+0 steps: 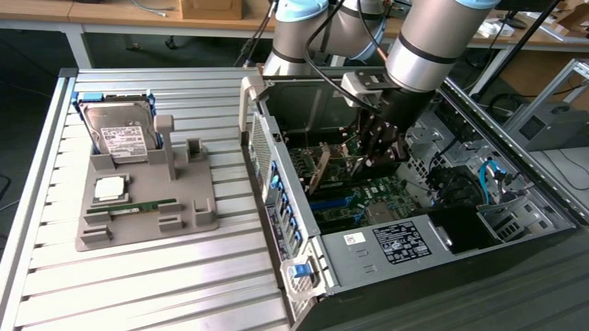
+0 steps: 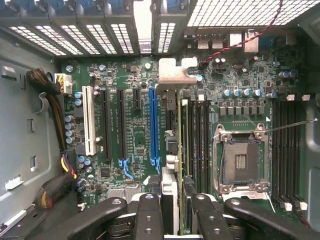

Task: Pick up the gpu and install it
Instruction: 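Insert the gpu into the slot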

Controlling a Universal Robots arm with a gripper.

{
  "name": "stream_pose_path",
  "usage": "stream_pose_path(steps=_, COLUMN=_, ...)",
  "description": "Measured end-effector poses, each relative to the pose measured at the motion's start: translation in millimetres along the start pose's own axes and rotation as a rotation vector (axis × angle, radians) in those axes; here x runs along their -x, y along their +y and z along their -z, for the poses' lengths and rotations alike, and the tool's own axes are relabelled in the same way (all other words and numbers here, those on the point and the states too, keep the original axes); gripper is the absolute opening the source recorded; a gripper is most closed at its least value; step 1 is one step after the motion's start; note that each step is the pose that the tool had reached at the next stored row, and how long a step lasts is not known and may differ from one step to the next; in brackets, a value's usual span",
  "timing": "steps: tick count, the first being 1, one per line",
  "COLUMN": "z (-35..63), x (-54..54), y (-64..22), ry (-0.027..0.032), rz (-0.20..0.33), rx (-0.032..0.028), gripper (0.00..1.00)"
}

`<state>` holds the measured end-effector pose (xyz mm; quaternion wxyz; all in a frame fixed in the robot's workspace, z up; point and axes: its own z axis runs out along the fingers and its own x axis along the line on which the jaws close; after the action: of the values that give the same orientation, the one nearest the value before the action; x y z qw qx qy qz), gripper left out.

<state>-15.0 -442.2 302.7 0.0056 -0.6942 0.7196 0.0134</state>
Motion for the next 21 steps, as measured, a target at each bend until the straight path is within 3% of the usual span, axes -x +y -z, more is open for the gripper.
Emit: stream_pose_path(steps=21, z=-1.6, x=-1.1, y=6.8, ry=0.0, rz=0.0, rx=0.0001, gripper=0.27)
